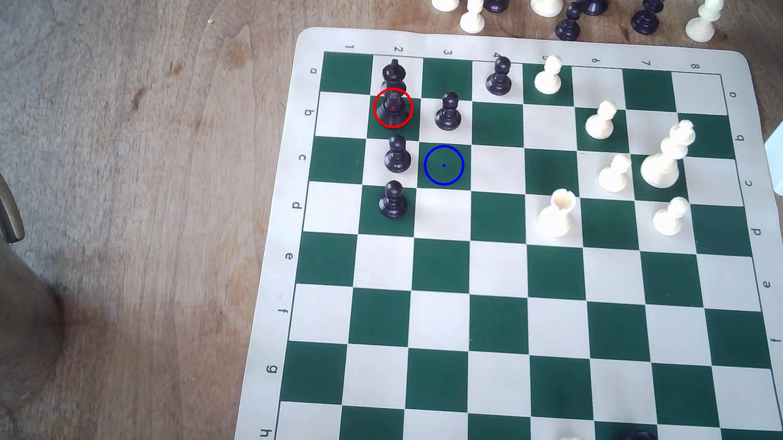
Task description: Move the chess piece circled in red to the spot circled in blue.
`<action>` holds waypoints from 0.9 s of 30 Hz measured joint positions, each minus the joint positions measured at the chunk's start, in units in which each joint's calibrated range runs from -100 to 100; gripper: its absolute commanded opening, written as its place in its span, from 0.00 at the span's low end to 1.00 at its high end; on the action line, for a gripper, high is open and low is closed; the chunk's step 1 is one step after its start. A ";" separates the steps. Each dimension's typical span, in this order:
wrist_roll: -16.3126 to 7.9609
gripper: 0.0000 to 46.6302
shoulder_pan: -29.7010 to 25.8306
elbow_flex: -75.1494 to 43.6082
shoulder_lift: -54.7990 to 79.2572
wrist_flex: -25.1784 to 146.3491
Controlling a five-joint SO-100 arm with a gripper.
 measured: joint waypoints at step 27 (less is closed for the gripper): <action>0.00 0.00 0.44 -19.97 0.00 37.45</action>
